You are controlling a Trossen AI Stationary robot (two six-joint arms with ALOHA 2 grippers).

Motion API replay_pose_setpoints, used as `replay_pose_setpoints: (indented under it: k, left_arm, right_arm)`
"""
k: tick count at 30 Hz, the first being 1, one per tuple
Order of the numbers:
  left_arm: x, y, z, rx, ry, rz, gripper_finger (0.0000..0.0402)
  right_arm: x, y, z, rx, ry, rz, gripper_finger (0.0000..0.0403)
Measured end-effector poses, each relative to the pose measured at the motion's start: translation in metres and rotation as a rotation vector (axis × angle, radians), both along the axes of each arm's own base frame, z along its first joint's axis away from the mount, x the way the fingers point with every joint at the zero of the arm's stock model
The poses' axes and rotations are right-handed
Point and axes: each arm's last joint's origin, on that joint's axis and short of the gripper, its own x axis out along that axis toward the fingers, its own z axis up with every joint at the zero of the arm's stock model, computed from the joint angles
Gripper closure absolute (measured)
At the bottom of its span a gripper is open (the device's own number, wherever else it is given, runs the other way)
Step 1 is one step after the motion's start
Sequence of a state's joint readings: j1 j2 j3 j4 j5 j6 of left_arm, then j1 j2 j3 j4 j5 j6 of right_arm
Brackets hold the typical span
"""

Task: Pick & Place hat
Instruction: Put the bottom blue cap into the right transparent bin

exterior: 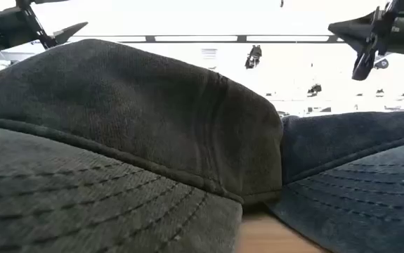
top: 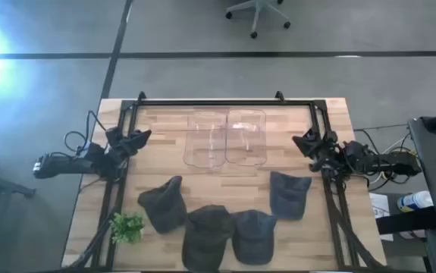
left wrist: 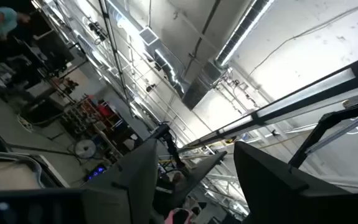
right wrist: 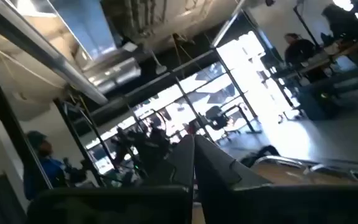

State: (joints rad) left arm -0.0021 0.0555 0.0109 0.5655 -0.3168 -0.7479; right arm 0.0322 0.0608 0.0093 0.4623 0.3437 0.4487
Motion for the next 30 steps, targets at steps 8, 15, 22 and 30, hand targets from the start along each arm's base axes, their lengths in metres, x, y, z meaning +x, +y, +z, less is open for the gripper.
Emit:
replay_pose_setpoints:
  k: [8, 15, 22, 30]
  left_arm:
    - [0.000, 0.001, 0.000, 0.008, 0.011, 0.052, 0.0197]
    - [-0.001, 0.003, 0.000, -0.009, 0.018, 0.123, 0.0197]
    - [0.000, 0.003, 0.000, -0.024, 0.012, 0.093, 0.0197]
    - [0.000, 0.002, -0.001, -0.013, 0.018, 0.095, 0.0197]
  right_arm:
    - [-0.013, 0.005, 0.038, -0.084, -0.226, 0.161, 0.0394]
    - [-0.006, 0.008, 0.121, -0.226, 0.023, 0.219, 0.0394]
    - [0.037, 0.011, 0.163, -0.113, 0.651, 0.342, 0.0394]
    - [0.080, 0.021, 0.178, -0.028, 1.184, 0.519, 0.0394]
